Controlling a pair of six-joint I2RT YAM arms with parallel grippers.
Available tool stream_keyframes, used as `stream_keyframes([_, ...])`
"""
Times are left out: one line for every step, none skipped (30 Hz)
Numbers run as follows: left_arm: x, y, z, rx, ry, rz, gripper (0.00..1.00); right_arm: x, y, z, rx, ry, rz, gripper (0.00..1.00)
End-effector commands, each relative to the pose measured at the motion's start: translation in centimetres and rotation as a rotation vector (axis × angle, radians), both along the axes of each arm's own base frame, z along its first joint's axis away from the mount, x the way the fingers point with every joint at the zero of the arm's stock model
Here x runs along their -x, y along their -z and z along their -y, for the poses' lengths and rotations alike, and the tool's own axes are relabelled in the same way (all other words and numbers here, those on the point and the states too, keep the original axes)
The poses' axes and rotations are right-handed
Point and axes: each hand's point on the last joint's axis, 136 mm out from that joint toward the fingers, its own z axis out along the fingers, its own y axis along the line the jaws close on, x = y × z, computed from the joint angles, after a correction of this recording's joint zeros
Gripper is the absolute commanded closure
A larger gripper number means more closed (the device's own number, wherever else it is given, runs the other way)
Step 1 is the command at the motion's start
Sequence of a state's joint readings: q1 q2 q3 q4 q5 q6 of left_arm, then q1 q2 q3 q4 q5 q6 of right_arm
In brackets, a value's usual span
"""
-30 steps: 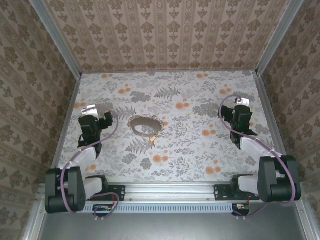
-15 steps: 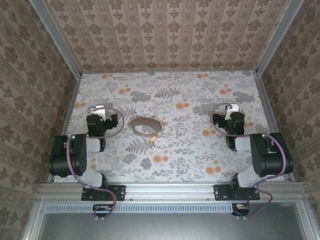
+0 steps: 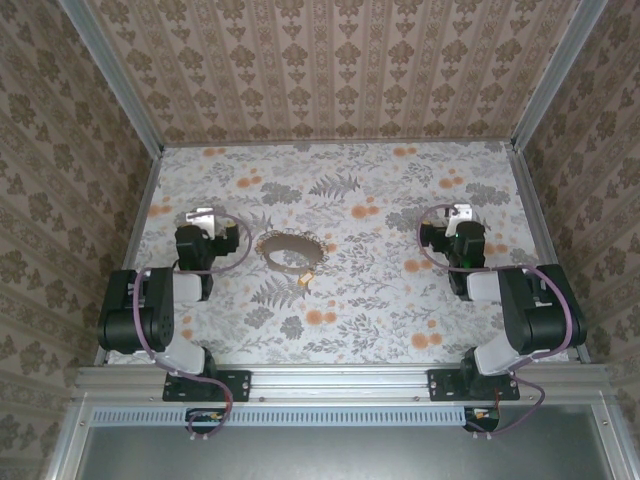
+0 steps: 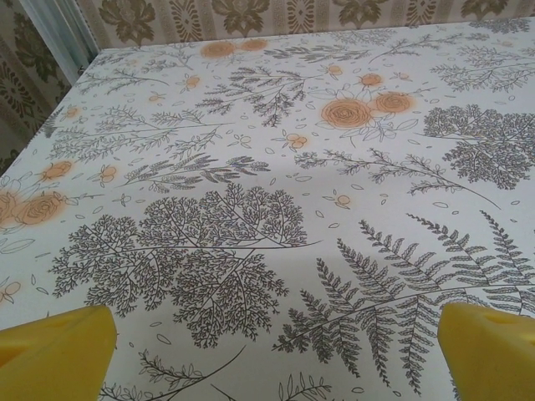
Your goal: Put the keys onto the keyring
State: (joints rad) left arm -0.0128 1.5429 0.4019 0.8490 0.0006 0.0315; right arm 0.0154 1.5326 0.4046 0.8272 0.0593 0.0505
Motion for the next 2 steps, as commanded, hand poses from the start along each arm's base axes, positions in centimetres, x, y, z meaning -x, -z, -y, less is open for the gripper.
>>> stream_keyframes([-0.2,-0.51,0.09,-0.022,0.009,0.012,0.0,-0.37,-0.87,0.18,0.008,-0.003,0.03,0.0])
stream_keyframes([-0.21,-0.48,0.09,-0.022,0.01,0.011,0.0,-0.3,-0.9,0.18,0.009,-0.004,0.034,0.0])
